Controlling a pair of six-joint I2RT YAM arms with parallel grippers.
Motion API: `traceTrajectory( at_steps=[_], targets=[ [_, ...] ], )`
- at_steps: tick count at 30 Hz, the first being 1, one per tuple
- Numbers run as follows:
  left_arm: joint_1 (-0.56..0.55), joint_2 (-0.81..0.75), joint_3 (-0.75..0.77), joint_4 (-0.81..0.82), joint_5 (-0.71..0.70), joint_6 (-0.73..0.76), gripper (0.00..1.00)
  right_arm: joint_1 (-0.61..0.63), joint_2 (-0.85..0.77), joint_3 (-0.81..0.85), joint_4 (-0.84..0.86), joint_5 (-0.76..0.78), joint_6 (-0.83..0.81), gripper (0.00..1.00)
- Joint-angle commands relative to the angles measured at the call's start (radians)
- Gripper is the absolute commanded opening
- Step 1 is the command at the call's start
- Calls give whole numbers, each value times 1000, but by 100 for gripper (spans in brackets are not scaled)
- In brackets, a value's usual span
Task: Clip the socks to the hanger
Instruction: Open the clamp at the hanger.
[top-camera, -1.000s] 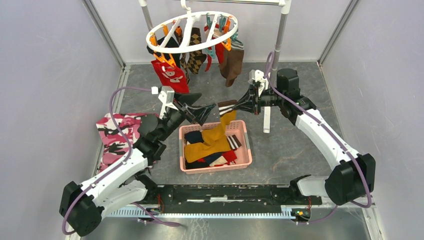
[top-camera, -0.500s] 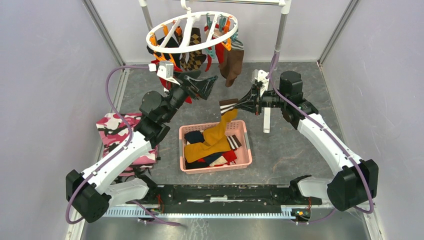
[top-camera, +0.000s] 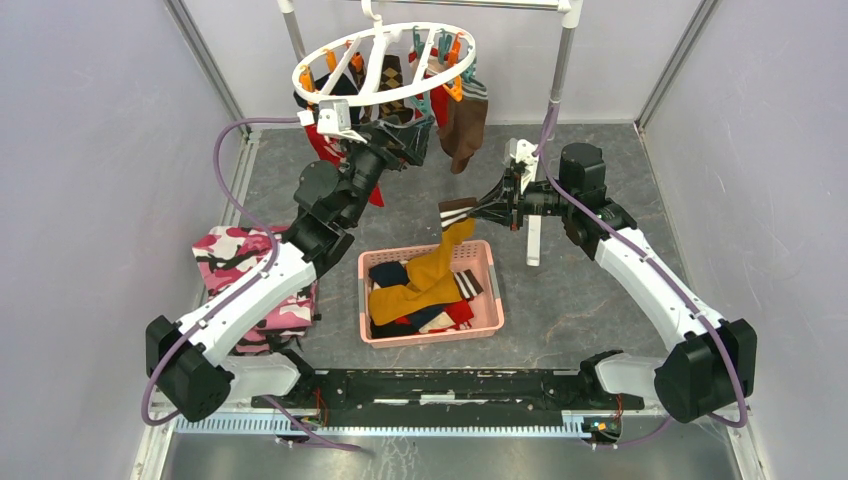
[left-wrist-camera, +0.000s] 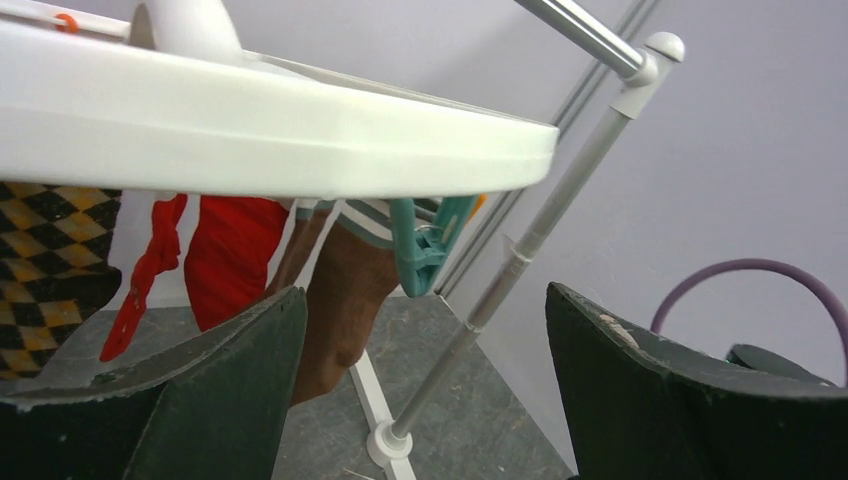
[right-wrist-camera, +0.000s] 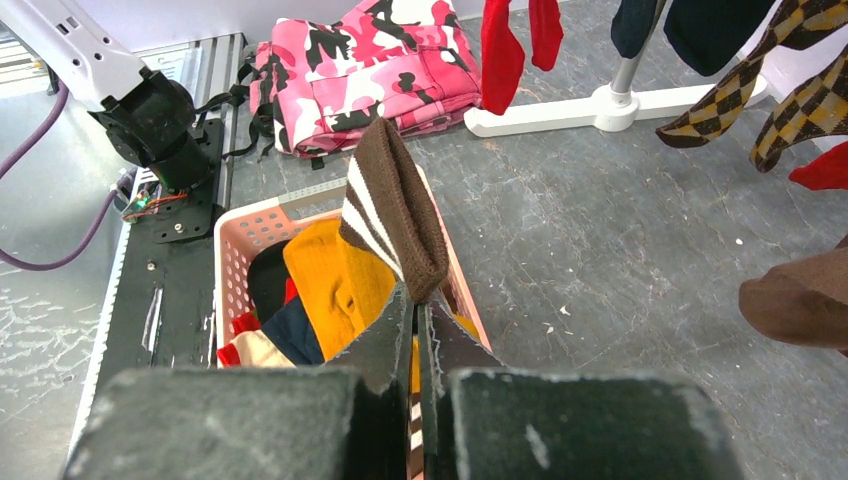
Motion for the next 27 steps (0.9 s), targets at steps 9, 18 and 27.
traceTrajectory(
  at_steps=[9,18,27],
  targets=[
    [-23,79,105,40,-157,-6,85,-4,-25,-3,35,-5,28,0],
    [-29,131,144,76,-201,4,79,-4,-26,-1,32,-12,28,0],
    [-33,172,185,98,-202,30,72,-3,-23,6,16,-16,16,0]
  ],
)
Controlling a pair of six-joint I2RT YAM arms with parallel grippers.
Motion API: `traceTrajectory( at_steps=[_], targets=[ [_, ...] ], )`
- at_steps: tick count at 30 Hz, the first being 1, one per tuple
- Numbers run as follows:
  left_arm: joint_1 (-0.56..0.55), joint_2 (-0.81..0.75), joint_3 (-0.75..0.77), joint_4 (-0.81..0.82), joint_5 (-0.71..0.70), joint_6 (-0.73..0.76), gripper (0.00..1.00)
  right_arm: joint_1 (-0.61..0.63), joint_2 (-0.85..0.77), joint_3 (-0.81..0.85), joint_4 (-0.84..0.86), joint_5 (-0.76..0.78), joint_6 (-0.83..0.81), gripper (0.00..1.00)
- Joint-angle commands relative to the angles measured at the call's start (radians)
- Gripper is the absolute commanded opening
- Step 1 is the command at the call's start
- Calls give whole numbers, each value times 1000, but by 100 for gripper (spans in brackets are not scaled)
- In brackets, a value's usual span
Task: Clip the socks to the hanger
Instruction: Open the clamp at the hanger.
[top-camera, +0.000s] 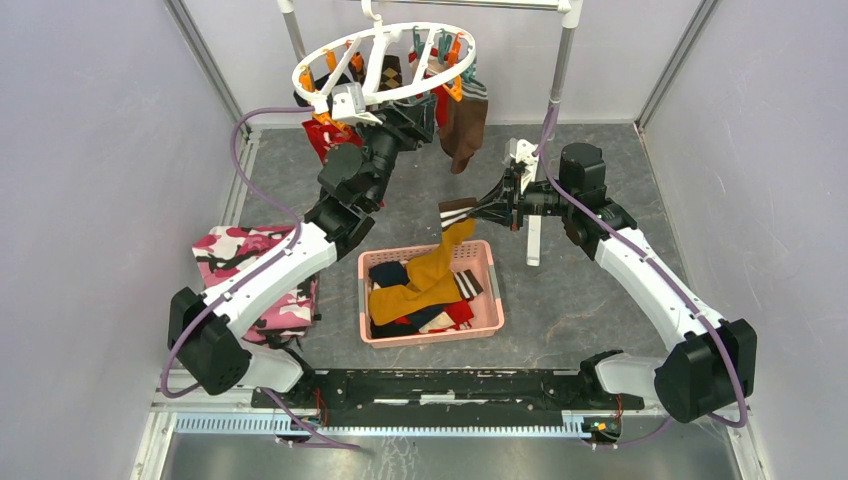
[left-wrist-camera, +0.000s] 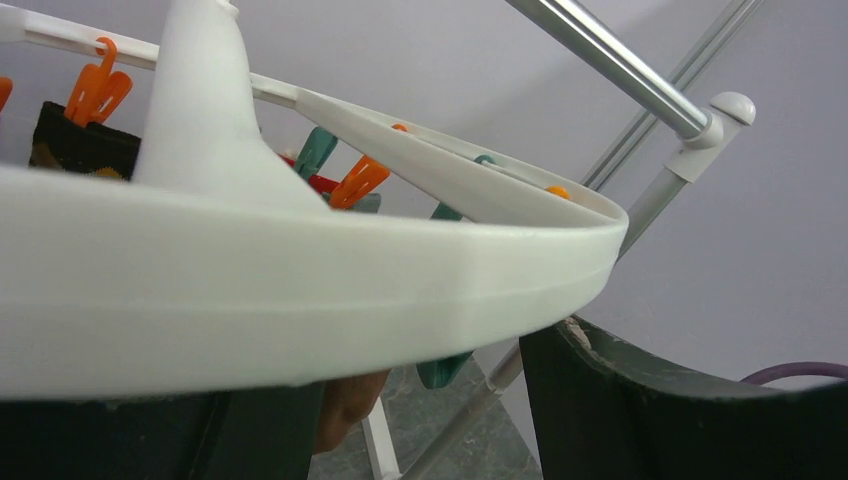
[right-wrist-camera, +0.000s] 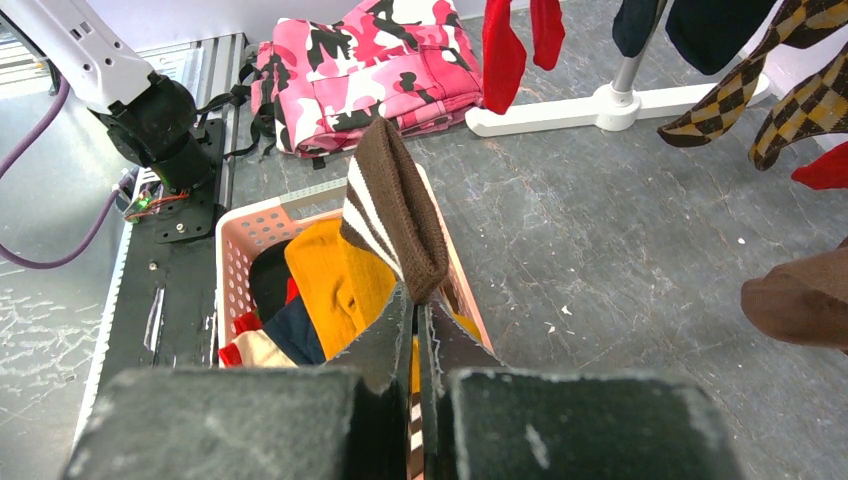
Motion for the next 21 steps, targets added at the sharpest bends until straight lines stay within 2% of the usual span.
traceTrajectory(
  at_steps=[1,5,21],
  targets=[
    [-6,15,62,54,-32,32,72,-4,-24,6,15,-15,12,0],
    [-6,26,73,56,-45,40,71,-3,-26,8,14,-15,11,0],
    [-6,41,110,35,-45,45,44,-6,-26,9,8,-13,8,0]
  ],
)
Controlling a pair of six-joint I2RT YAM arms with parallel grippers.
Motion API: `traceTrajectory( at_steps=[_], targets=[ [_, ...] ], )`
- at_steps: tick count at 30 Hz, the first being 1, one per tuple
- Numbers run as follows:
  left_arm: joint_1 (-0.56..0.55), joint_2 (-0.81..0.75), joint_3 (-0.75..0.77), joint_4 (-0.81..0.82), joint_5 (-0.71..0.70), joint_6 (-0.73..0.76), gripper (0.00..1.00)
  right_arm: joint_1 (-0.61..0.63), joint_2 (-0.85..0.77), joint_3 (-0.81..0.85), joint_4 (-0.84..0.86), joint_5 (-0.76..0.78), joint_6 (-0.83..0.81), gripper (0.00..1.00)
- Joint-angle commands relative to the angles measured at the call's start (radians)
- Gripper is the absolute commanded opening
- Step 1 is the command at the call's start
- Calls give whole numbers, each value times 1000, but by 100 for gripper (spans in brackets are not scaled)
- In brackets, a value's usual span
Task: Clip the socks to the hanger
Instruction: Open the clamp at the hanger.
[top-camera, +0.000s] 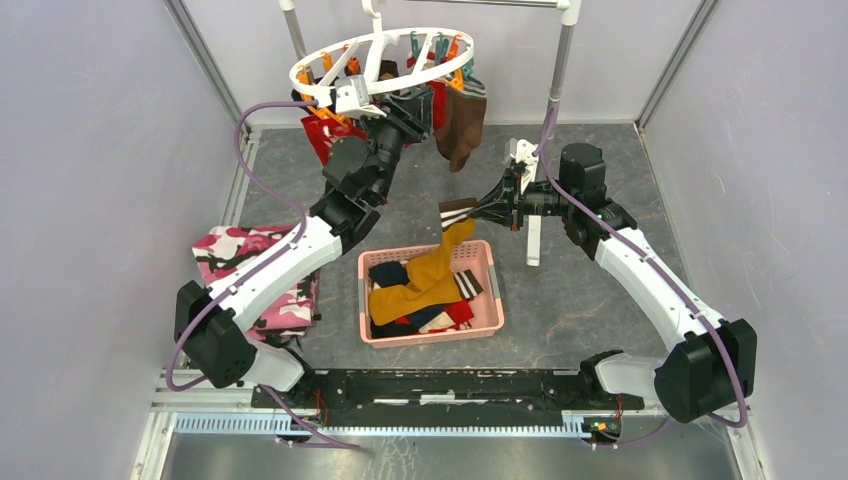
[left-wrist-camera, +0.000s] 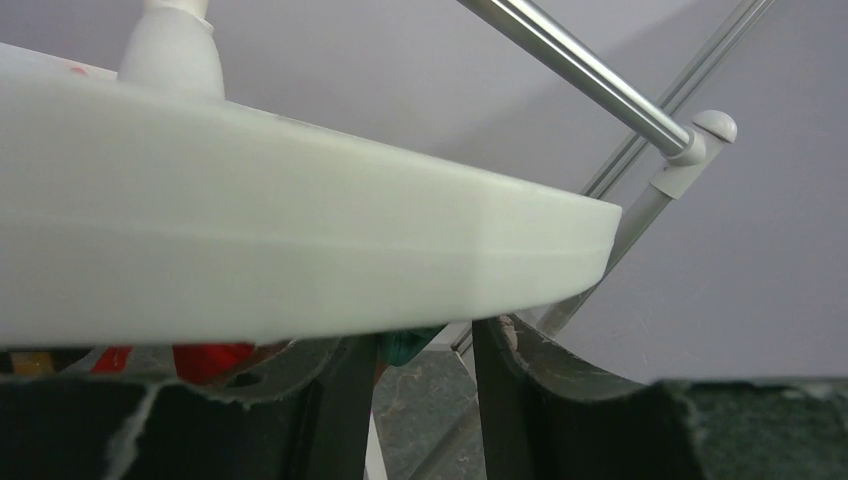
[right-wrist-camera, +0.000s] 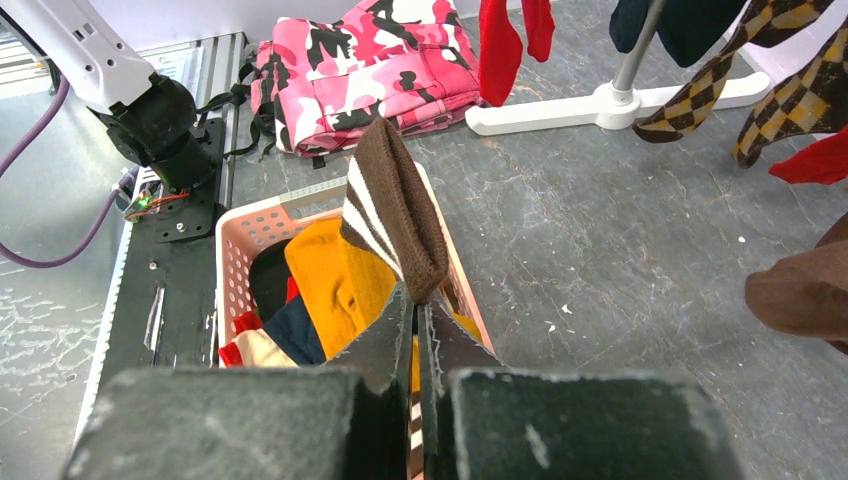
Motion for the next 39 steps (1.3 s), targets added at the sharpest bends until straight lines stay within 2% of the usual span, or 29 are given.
traceTrajectory(
  at_steps=[1,4,8,12,24,39],
  targets=[
    [-2,-10,41,29,-16,42,44,-6,-26,9,11,-13,10,0],
    [-2,-19,34,30,-9,37,45,-5,-25,9,9,-13,8,0],
    [-2,-42,9,43,-2,40,53,-6,-26,9,8,-13,6,0],
    [-2,-66,-41,106,-7,67,56,-5,-26,10,7,-13,5,0],
    [-3,-43,-33,158,42,162,60,-8,-26,11,4,-17,3,0],
    [-12,-3,47,63,-16,166,60,-9,-26,15,-2,-19,0,0]
  ],
)
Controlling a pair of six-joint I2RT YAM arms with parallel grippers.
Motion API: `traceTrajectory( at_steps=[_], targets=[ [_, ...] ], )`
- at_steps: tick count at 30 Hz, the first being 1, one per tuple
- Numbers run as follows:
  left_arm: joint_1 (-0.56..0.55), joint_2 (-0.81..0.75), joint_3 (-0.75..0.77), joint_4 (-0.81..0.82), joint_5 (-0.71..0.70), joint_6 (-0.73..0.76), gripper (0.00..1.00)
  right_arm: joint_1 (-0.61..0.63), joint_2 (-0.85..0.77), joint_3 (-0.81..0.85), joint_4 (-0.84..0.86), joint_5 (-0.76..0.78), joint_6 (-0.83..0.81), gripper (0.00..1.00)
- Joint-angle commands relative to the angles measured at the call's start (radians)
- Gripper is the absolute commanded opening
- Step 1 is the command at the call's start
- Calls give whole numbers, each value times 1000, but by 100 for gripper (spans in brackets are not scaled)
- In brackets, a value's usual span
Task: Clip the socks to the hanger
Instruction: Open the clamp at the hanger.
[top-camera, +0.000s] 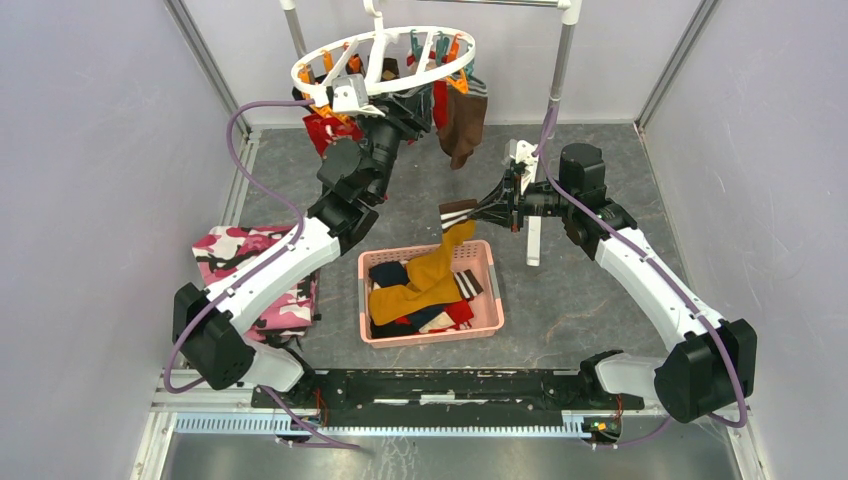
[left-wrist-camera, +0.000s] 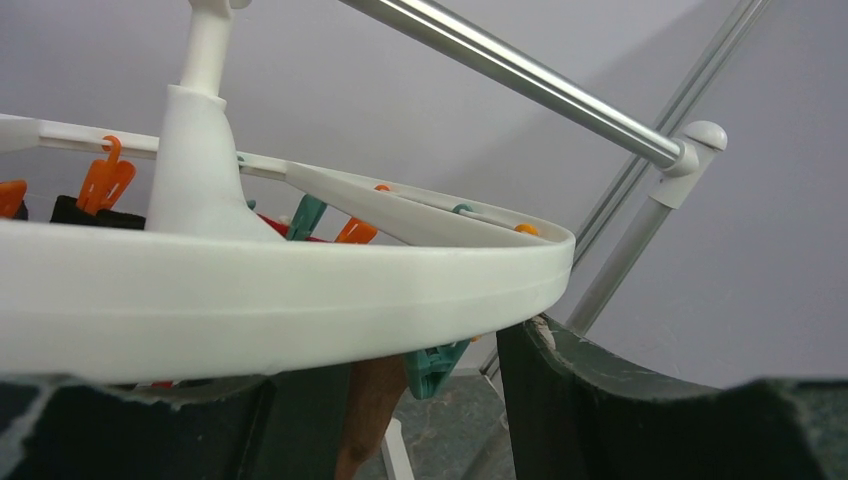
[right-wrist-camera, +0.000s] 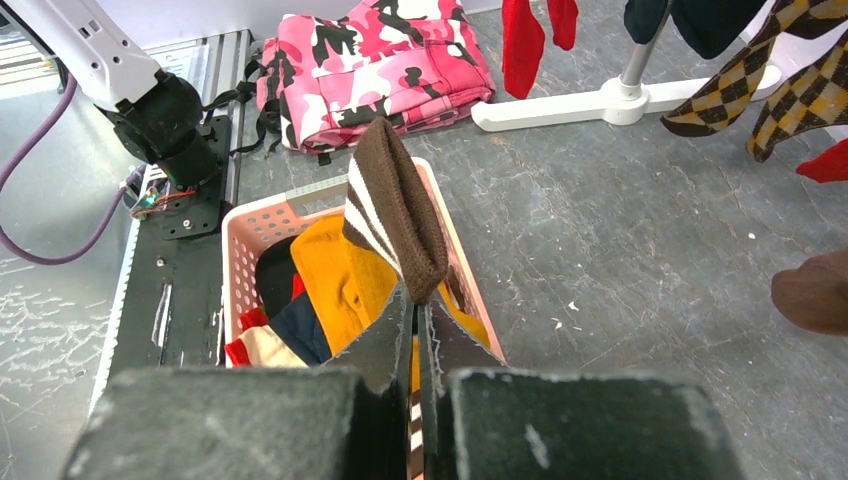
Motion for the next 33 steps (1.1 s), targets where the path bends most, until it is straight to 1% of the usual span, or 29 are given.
traceTrajectory(
  at_steps=[1,5,8,11,19,21,27,30,33],
  targets=[
    [-11,10,54,3,-36,44,60,-7,-26,15,10,-11,2,0],
    [-15,11,55,3,-40,44,56,-8,-26,15,10,-11,0,0],
    [-16,7,52,2,-41,44,50,-8,-26,15,10,-11,0,0],
    [-16,0,48,3,-40,40,42,-8,-25,14,9,-11,0,0],
    [-18,-14,39,4,-29,29,30,-8,-23,17,4,-6,-5,0],
    [-18,-16,37,4,-27,26,23,-7,-23,18,-3,3,-15,0],
    [-18,-25,32,4,-17,13,7,-7,-20,27,-20,28,-33,0],
    [-18,-27,28,4,-15,8,3,-8,-9,38,-26,41,-33,0],
    [-18,-29,28,3,-15,8,3,-8,4,61,-27,58,-21,0]
  ],
)
